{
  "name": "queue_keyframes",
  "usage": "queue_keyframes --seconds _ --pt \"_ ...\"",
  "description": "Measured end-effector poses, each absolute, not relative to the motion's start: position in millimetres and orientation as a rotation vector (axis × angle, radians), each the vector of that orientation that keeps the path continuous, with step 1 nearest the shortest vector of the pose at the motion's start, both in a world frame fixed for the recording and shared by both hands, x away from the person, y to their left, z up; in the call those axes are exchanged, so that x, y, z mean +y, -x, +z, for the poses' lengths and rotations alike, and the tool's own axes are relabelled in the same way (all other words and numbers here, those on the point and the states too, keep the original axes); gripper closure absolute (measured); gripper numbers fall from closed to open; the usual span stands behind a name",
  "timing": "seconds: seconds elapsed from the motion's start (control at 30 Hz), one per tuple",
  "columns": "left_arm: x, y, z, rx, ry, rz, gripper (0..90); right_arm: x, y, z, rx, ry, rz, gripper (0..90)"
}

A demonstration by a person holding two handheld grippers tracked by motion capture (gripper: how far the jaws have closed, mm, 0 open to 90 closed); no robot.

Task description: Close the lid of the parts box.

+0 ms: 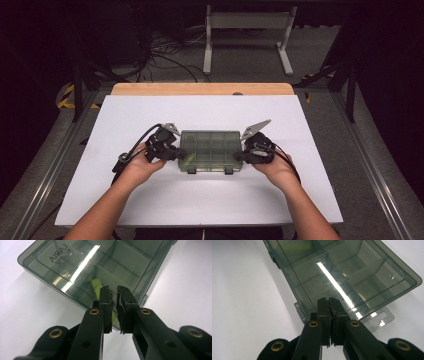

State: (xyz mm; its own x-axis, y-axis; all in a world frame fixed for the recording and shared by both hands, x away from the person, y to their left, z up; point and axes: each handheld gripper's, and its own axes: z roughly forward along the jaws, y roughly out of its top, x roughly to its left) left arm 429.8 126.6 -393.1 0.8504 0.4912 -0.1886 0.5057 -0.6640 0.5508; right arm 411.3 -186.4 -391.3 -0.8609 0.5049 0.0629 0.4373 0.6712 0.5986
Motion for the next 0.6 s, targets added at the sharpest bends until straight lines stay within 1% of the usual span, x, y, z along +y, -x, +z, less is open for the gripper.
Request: queue_keyframes --seconds 0.1,0.17,0.4,0.47,0.5,0.53,0.6 --pt "126.8 -429.7 -392.9 0.717 -2.418 -0.029 82.8 -186.1 -411.4 -391.9 2.770 -0.785 0.948 88.0" --pt "125.2 -429.7 -395.8 0.712 -2.456 -0.017 83.8 -185.1 -412.2 -393.6 2.784 -0.778 0.923 87.4" --pt "124.5 -429.0 -395.5 0.711 -2.458 -0.009 84.0 -183.3 -411.6 -395.7 2.779 -0.784 0.921 87.2" --pt "124.3 -429.0 -395.4 0.705 -2.457 -0.005 81.7 -183.4 -411.8 -395.6 2.781 -0.782 0.920 86.8" --pt "123.2 -427.4 -395.0 0.712 -2.454 0.002 80.3 -183.6 -411.8 -395.5 2.782 -0.785 0.924 84.9" --pt "123.0 -427.3 -394.6 0.703 -2.454 0.006 78.2 -184.3 -412.3 -395.3 2.780 -0.788 0.934 82.6" --pt "122.7 -426.6 -393.9 0.698 -2.445 0.009 72.9 -185.5 -413.1 -394.9 2.787 -0.783 0.943 81.5"
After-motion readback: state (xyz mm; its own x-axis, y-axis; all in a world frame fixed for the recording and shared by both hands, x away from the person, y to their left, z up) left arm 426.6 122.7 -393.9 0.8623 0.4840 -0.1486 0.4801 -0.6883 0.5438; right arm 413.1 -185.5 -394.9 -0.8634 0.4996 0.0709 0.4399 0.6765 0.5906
